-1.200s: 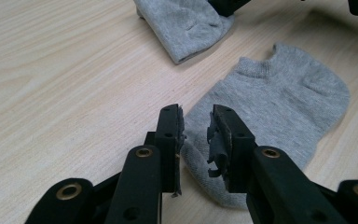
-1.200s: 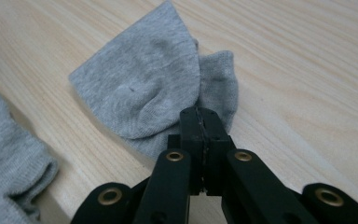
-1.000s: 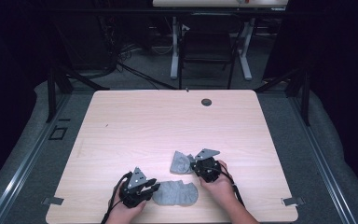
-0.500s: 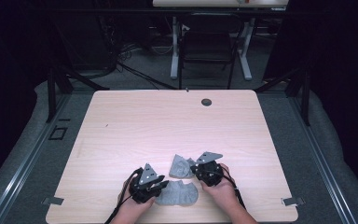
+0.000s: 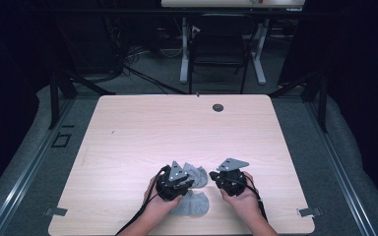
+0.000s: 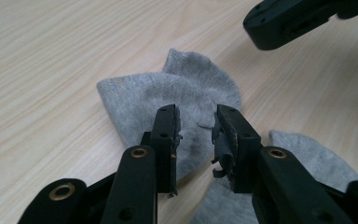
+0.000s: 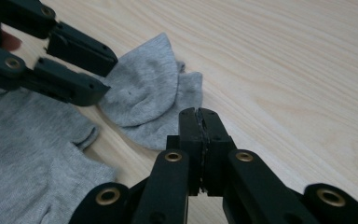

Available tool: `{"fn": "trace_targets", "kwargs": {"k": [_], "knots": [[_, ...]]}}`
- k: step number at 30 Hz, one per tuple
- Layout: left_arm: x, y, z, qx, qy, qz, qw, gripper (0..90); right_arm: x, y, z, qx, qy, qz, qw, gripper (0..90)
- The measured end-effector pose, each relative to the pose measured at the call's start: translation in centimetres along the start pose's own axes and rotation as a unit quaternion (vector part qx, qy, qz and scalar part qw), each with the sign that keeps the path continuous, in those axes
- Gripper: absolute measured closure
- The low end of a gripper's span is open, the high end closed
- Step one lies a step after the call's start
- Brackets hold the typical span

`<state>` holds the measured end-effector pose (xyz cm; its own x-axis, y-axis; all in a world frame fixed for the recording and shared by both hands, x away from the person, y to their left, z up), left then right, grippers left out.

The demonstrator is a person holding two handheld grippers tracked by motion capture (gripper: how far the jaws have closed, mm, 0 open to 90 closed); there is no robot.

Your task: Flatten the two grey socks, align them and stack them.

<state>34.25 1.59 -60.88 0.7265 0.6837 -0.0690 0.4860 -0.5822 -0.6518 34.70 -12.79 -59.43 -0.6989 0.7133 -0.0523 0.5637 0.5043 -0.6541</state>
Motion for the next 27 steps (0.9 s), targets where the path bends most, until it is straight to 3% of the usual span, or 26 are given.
{"fn": "trace_targets", "kwargs": {"k": [11, 18, 24, 27], "knots": [[0.0, 1.4, 0.8, 0.022, 0.008, -0.009, 0.9997, 71.5, -0.5, -0.1, 0.3, -0.014, 0.021, 0.001, 0.9997, 88.8], [0.0, 1.5, 0.9, 0.02, 0.012, -0.014, 0.9996, 87.1, 0.1, 0.3, 0.2, -0.016, 0.012, -0.006, 0.9998, 88.7], [0.0, 1.4, 0.9, 0.016, 0.016, -0.017, 0.9996, 89.4, 0.7, 1.0, -0.1, -0.017, 0.008, -0.014, 0.9997, 88.7], [0.1, 1.1, 0.7, 0.009, 0.001, -0.006, 0.9999, 89.7, 1.2, 1.8, -0.1, -0.01, 0.002, -0.019, 0.9998, 89.1]]}}
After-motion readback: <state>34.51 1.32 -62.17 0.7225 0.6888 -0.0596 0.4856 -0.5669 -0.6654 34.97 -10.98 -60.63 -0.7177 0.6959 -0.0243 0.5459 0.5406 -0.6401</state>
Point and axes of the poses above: each handheld gripper's, and its own axes: y roughly forward along the jaws, z roughly out of its underside, x roughly to its left, the point moved 7 cm from there along y, roughly forward along the jaws, and after that the axes turned 5 degrees about -y, right-handed, at the moved point
